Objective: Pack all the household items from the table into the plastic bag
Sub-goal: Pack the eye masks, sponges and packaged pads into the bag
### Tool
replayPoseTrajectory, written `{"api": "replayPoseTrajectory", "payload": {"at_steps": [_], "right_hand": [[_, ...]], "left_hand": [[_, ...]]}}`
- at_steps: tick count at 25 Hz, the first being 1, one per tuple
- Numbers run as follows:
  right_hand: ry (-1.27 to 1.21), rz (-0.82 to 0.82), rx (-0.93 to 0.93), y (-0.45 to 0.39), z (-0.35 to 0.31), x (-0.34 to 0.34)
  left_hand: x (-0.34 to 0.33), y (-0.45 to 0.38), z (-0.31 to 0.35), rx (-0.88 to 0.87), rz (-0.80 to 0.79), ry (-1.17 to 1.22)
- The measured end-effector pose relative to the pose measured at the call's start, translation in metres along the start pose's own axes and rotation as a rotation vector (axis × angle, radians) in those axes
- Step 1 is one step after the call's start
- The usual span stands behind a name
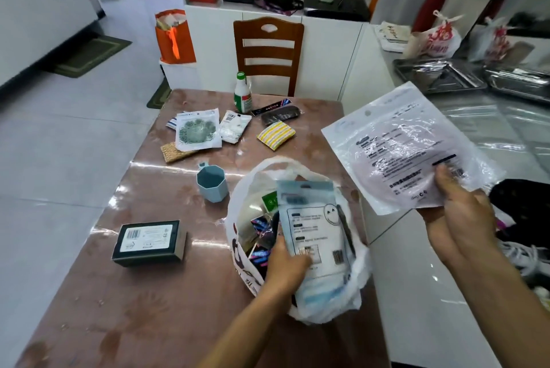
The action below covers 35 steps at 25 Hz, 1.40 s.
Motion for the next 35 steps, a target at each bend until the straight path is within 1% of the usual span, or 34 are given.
{"api": "replayPoseTrajectory", "payload": {"at_steps": [2,3,4,5,6,7,8,9,10,11,12,13,14,15,16,17,19,20,21,23,25,27,28,29,30,31,32,33,35], "right_hand": [[0.018,-0.031,-0.035,0.001,0.006,0.0],[0.034,-0.059,-0.053,0.003,0.011,-0.001],[0.051,-0.09,-0.071,0.005,0.015,-0.001],[0.076,-0.127,-0.086,0.008,0.019,-0.002],[0.123,-0.172,-0.101,0.011,0.022,-0.002],[0.192,-0.226,-0.118,0.015,0.024,-0.002],[0.273,-0.29,-0.141,0.019,0.025,-0.003],[0.352,-0.349,-0.179,0.023,0.028,-0.005],[0.427,-0.388,-0.225,0.027,0.036,-0.007],[0.482,-0.418,-0.27,0.03,0.046,-0.011],[0.538,-0.443,-0.306,0.032,0.059,-0.018],[0.602,-0.481,-0.332,0.034,0.074,-0.027],[0.698,-0.526,-0.357,0.034,0.092,-0.034],[0.839,-0.592,-0.376,0.035,0.11,-0.041],[1.046,-0.669,-0.374,0.032,0.125,-0.045],[1.325,-0.74,-0.345,0.028,0.134,-0.047],[1.931,-0.816,-0.228,0.022,0.13,-0.048],[2.134,-0.843,-0.147,0.021,0.122,-0.05],[2.235,-0.867,-0.088,0.019,0.111,-0.051],[2.259,-0.944,-0.094,0.012,0.091,-0.051],[2.166,-0.997,-0.187,0.007,0.077,-0.045],[2.192,-0.952,-0.242,0.001,0.074,-0.031],[2.262,-0.887,-0.268,-0.003,0.077,-0.02],[2.274,-0.812,-0.322,-0.007,0.083,-0.008],[2.193,-0.764,-0.408,-0.007,0.088,0.001],[2.008,-0.741,-0.484,-0.007,0.096,0.006],[1.802,-0.701,-0.525,-0.009,0.103,0.009],[1.664,-0.646,-0.493,-0.012,0.104,0.01],[1.542,-0.5,-0.343,-0.027,0.091,0.003]], "left_hand": [[0.009,-0.004,-0.006,0.012,0.017,-0.076],[0.016,-0.006,-0.002,-0.03,0.033,-0.127],[0.023,-0.007,0.008,-0.104,0.05,-0.189],[0.032,-0.007,0.023,-0.226,0.096,-0.307],[0.039,-0.006,0.043,-0.406,0.182,-0.489],[0.046,-0.004,0.063,-0.603,0.299,-0.725],[0.052,-0.003,0.08,-0.762,0.433,-0.957],[0.06,-0.005,0.094,-0.816,0.555,-1.106],[0.071,-0.01,0.106,-0.773,0.625,-1.172],[0.082,-0.018,0.113,-0.677,0.621,-1.155],[0.091,-0.027,0.119,-0.577,0.556,-1.055],[0.096,-0.035,0.123,-0.496,0.453,-0.904],[0.098,-0.04,0.128,-0.438,0.349,-0.754],[0.098,-0.043,0.134,-0.437,0.303,-0.638],[0.1,-0.044,0.14,-0.455,0.283,-0.534],[0.102,-0.044,0.147,-0.475,0.268,-0.436],[0.107,-0.041,0.152,-0.476,0.259,-0.331],[0.11,-0.041,0.15,-0.453,0.241,-0.3],[0.11,-0.04,0.148,-0.417,0.2,-0.261],[0.107,-0.041,0.144,-0.336,0.057,-0.217],[0.097,-0.043,0.146,-0.26,-0.091,-0.21],[0.086,-0.048,0.154,-0.226,-0.16,-0.21],[0.079,-0.049,0.159,-0.221,-0.174,-0.268],[0.071,-0.049,0.161,-0.217,-0.195,-0.358],[0.06,-0.05,0.16,-0.218,-0.23,-0.427],[0.051,-0.05,0.159,-0.231,-0.252,-0.433],[0.045,-0.05,0.158,-0.247,-0.255,-0.384],[0.042,-0.05,0.16,-0.272,-0.232,-0.32],[0.052,-0.049,0.167,-0.354,-0.125,-0.221]]}}
Point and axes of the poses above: each hand's wrist, its own y-axis away from the middle knuckle, its own x-axis out of the back of the hand, z = x × y, the point moved 5 cm from there along -y, towards the middle knuckle, and after that the axes turned 6 degrees about -z, right-handed, at the moved point
